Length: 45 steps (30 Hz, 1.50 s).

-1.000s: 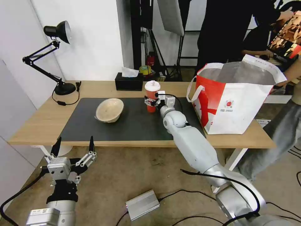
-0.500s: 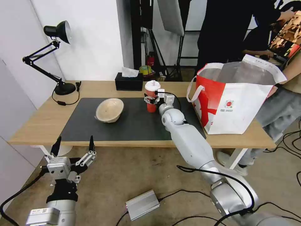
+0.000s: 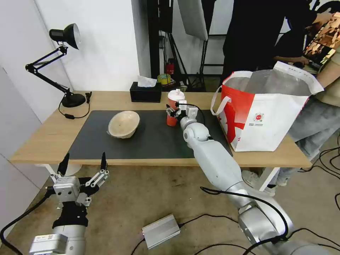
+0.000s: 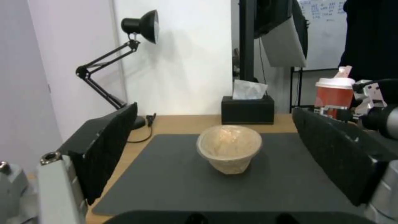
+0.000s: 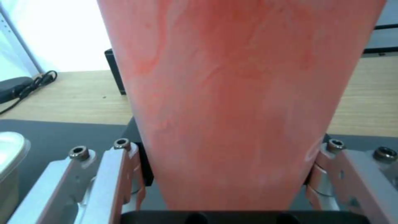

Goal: Pick up the trash from the table and place it into the takeout bag.

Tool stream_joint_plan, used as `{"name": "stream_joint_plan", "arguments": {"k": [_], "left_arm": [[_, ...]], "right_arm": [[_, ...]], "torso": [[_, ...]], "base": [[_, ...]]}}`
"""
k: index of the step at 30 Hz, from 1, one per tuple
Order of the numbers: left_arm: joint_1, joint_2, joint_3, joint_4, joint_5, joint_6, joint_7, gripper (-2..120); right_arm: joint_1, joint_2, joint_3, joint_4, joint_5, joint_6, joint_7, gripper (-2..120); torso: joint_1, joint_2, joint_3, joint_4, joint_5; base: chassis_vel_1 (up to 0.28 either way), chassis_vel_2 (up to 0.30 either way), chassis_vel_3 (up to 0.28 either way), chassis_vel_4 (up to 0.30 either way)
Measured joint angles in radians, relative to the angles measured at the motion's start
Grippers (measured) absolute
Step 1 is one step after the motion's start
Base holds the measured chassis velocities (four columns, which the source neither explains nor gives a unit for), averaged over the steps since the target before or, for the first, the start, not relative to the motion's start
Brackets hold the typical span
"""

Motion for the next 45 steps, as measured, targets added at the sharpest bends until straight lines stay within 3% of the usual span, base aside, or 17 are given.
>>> {"name": "stream_joint_plan", "arguments": {"k": [8,17,20,45], "left_arm": [[-0.001,-0.002,0.001,0.0,0.0,0.0,0.0,100],[0.0,-0.001,0.002,0.0,0.0,0.0,0.0,100],[0.0,-0.001,0.003,0.0,0.001,0.0,-0.001,100],[-0.003,0.002,0.007,0.003,0.002,-0.001,-0.001,100]], "right_arm": [[-0.009,-0.007,0.002,0.023,0.021,-0.003,0.019,57],[-0.022,-0.018,0.0,0.05,0.028,-0.004,0.032,35],[-0.03,-0.023,-0.001,0.065,0.031,-0.005,0.039,33],[-0.049,-0.079,0.051,0.241,0.161,-0.035,0.179,32]], "torso": [[0.0,0.0,0.0,0.0,0.0],[0.0,0.0,0.0,0.0,0.0],[0.0,0.0,0.0,0.0,0.0],[0.0,0.0,0.0,-0.0001,0.0]], "base": [[0.0,0.0,0.0,0.0],[0.0,0.0,0.0,0.0],[0.0,0.0,0.0,0.0],[0.0,0.0,0.0,0.0]]}}
